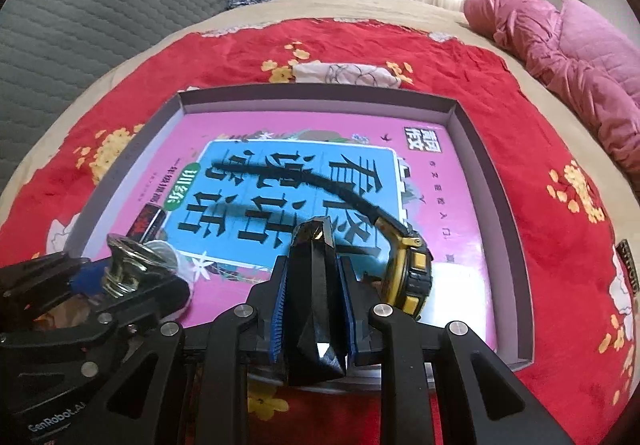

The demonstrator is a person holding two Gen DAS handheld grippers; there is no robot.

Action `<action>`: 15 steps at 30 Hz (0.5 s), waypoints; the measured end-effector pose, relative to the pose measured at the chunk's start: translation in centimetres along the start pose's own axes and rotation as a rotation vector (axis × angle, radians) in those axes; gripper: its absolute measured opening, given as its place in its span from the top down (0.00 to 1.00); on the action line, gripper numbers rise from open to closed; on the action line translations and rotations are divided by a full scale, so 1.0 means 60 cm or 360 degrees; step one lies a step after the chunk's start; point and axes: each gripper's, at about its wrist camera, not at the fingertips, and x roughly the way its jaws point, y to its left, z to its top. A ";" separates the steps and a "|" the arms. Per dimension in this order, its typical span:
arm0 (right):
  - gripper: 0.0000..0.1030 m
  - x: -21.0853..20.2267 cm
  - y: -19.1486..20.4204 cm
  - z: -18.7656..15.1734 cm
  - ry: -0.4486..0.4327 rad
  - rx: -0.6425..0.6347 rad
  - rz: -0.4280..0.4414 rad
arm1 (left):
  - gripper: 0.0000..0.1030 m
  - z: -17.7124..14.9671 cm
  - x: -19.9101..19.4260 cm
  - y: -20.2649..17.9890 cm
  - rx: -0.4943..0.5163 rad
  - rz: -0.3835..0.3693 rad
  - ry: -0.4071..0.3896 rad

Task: Organize rigid objects
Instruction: 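Lower the black case into the box with the right tool while the left tool holds the cylinder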

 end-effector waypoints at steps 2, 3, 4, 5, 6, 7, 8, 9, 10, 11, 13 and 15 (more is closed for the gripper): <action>0.77 0.000 -0.002 0.000 0.0001 0.0006 0.0010 | 0.64 0.000 0.000 0.001 0.0004 0.0004 0.0000; 0.77 0.000 -0.003 0.000 0.0002 0.0012 0.0018 | 0.64 0.000 -0.001 0.001 0.0006 0.0006 0.0000; 0.77 0.000 -0.003 0.001 0.0004 0.0016 0.0025 | 0.64 0.000 -0.001 0.002 0.0005 0.0006 0.0001; 0.77 -0.001 -0.004 0.001 0.0002 0.0021 0.0030 | 0.64 0.000 -0.001 0.002 0.0004 0.0004 0.0001; 0.77 -0.003 -0.005 0.002 -0.0007 0.0027 0.0036 | 0.64 0.000 -0.001 0.002 0.0002 0.0003 0.0001; 0.77 -0.005 -0.006 0.002 -0.0013 0.0030 0.0045 | 0.64 -0.001 -0.001 0.002 0.0001 0.0002 0.0000; 0.77 -0.008 -0.006 0.002 -0.0022 0.0032 0.0052 | 0.64 -0.001 -0.002 0.002 0.0001 0.0004 0.0000; 0.77 -0.011 -0.007 0.003 -0.0032 0.0031 0.0061 | 0.64 -0.002 -0.002 0.002 0.0002 0.0005 0.0000; 0.77 -0.014 -0.006 0.004 -0.0041 0.0028 0.0066 | 0.64 -0.002 -0.002 0.002 0.0002 0.0005 0.0000; 0.77 -0.016 -0.006 0.005 -0.0047 0.0027 0.0066 | 0.64 -0.002 -0.002 0.002 0.0001 0.0005 0.0000; 0.77 -0.020 -0.006 0.006 -0.0055 0.0028 0.0069 | 0.64 -0.002 -0.002 0.002 0.0002 0.0005 0.0001; 0.77 -0.025 -0.007 0.005 -0.0061 0.0044 0.0083 | 0.64 -0.002 -0.002 0.002 0.0003 0.0006 0.0001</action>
